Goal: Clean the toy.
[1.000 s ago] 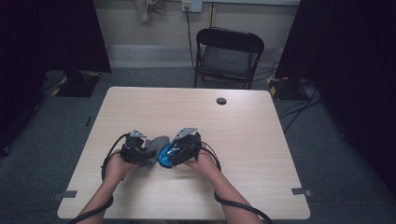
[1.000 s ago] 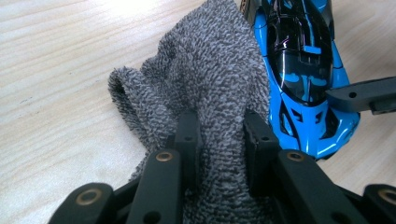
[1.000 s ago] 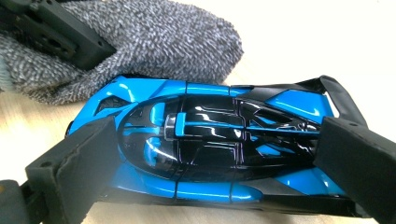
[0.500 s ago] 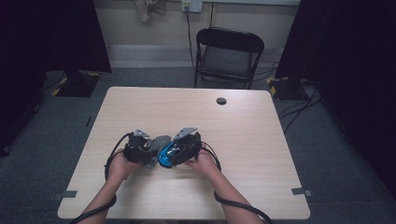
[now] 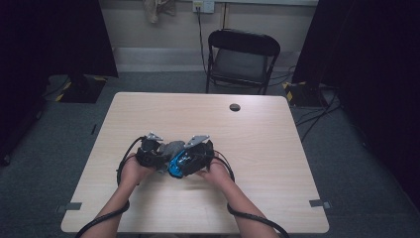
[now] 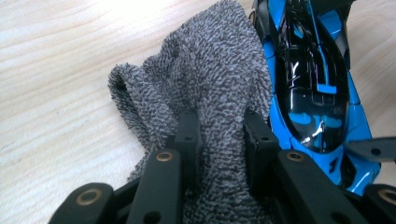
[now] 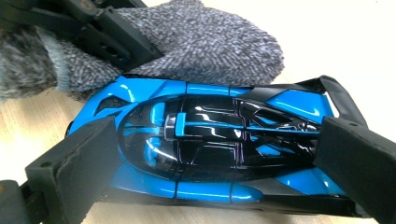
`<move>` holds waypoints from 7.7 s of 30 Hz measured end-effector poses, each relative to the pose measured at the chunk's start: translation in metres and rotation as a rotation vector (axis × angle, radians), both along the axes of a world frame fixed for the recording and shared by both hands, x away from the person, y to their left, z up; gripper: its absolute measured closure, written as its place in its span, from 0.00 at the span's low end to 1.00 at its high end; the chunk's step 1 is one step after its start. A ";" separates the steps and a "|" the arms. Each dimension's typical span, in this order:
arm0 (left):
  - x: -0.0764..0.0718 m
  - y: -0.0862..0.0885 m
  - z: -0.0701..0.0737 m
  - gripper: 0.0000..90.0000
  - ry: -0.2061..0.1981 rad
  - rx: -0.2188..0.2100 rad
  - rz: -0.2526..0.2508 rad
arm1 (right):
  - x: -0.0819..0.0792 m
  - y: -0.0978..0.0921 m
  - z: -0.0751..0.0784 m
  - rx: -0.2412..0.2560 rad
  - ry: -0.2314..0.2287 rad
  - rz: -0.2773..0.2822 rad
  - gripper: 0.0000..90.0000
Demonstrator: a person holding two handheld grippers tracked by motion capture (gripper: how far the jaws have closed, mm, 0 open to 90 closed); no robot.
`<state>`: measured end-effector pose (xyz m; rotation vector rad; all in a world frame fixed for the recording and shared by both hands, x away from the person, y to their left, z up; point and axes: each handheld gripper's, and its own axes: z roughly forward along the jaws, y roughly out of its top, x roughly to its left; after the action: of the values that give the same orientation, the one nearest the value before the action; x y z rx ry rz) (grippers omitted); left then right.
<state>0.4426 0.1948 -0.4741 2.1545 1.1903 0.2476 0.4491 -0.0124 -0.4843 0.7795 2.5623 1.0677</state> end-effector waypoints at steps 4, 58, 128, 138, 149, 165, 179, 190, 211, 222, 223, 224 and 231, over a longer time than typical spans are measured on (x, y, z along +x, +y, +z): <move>0.006 -0.003 0.000 0.79 0.005 -0.008 -0.008 | 0.001 0.000 0.000 0.000 -0.002 0.001 0.00; 0.059 -0.047 0.000 0.80 -0.018 -0.009 0.007 | 0.004 -0.003 0.000 0.001 -0.001 0.004 0.00; -0.010 -0.179 0.039 0.70 -0.022 -0.061 -0.186 | -0.018 -0.187 0.046 -0.026 -0.024 -0.127 0.20; -0.013 -0.213 0.030 0.65 -0.021 -0.057 -0.221 | -0.022 -0.218 0.042 -0.015 -0.014 -0.190 0.19; -0.017 -0.201 0.038 0.33 -0.105 -0.018 -0.272 | -0.026 -0.219 0.041 0.017 0.009 -0.198 0.20; -0.047 -0.158 0.018 0.60 -0.030 -0.008 -0.279 | -0.023 -0.182 0.037 -0.009 0.076 -0.196 0.26; -0.069 -0.196 0.004 0.50 -0.003 -0.086 -0.373 | -0.025 -0.171 0.031 0.049 0.089 -0.252 0.22; -0.045 -0.130 0.034 0.25 -0.169 -0.015 -0.259 | -0.021 -0.153 0.004 -0.041 0.042 -0.322 0.23; 0.017 -0.095 0.004 0.19 -0.099 0.116 -0.005 | -0.023 -0.158 -0.007 -0.002 0.008 -0.297 0.23; 0.015 -0.092 -0.014 0.17 -0.047 0.099 -0.014 | -0.024 -0.159 -0.009 0.008 0.002 -0.297 0.23; 0.015 -0.092 -0.014 0.17 -0.034 0.097 -0.017 | -0.024 -0.159 -0.009 0.007 0.002 -0.296 0.23; 0.014 -0.092 -0.015 0.17 -0.040 0.097 -0.014 | -0.024 -0.159 -0.009 0.007 0.002 -0.295 0.23; 0.013 -0.095 -0.011 0.28 -0.024 0.129 -0.014 | -0.023 -0.159 -0.009 0.003 0.003 -0.295 0.23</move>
<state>0.4559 0.0995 -0.4850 2.2634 1.1740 0.3528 0.4258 -0.1710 -0.4930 1.1173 2.3521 0.9751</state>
